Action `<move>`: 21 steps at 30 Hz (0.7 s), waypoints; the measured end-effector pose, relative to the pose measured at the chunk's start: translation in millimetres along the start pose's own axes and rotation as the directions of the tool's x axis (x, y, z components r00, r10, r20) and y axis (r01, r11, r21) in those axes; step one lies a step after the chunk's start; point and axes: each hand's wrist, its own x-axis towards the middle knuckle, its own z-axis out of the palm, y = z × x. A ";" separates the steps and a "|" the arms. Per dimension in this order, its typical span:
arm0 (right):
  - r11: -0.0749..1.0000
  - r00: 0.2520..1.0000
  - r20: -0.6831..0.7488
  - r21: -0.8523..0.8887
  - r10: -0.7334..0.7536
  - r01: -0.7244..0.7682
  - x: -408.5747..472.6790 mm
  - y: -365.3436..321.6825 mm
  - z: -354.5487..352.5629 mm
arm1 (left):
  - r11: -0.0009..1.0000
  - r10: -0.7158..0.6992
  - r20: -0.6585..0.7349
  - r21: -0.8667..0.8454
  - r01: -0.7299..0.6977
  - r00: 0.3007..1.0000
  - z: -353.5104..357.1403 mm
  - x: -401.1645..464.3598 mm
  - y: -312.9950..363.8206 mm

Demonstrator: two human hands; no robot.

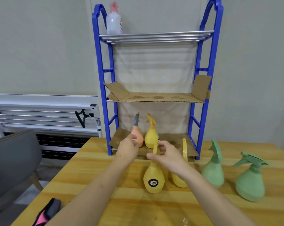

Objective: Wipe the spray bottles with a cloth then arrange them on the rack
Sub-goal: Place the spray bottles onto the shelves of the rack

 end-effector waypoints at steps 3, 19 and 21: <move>1.000 1.000 -0.027 -0.023 0.010 -0.011 -7.0 4.0 10.9 | 1.000 -0.007 0.008 -0.001 0.007 1.000 -2.6 -6.5 -3.9; 0.979 0.973 -0.221 -0.200 -0.073 0.028 23.1 -5.4 3.6 | 0.997 -0.022 0.041 0.074 0.019 0.999 -4.3 1.8 -14.8; 0.980 0.958 -0.268 -0.195 -0.097 0.044 32.4 -13.0 -10.4 | 0.996 -0.036 0.050 0.082 0.031 0.998 -2.8 7.3 -13.4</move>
